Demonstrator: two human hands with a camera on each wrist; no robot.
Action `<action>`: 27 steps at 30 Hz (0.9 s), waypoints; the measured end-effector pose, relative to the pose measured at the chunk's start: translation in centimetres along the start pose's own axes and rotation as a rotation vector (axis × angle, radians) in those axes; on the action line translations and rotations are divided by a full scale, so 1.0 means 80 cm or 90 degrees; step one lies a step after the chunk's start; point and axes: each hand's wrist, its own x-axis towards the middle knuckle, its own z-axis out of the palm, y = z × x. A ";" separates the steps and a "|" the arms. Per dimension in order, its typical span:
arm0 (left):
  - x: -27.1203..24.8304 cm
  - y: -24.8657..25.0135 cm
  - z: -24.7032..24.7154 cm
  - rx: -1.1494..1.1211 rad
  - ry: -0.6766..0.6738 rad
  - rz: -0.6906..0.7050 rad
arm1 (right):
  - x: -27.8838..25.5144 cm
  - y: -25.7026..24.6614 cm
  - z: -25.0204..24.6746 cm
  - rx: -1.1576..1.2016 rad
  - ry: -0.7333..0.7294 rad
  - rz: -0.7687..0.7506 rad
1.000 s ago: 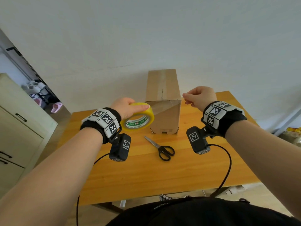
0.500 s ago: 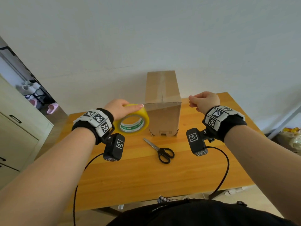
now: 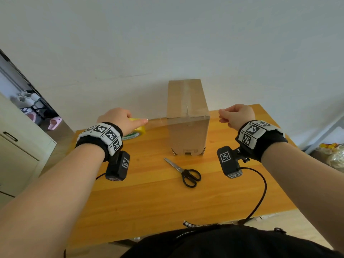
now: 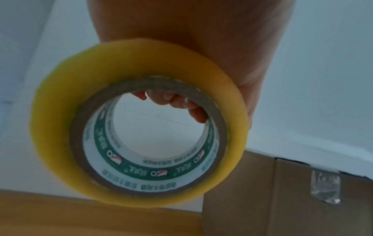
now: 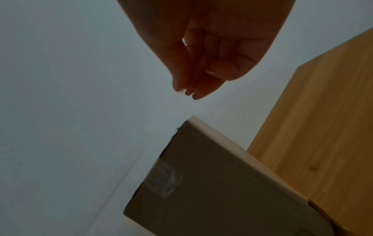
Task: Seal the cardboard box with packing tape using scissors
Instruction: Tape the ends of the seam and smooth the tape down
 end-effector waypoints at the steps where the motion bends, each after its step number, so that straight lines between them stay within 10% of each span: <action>1: 0.002 0.002 -0.001 0.007 0.006 0.006 | 0.000 0.002 0.002 0.001 0.004 0.003; 27: 0.047 -0.009 -0.008 0.056 -0.060 0.026 | 0.004 0.008 0.040 0.024 0.038 0.132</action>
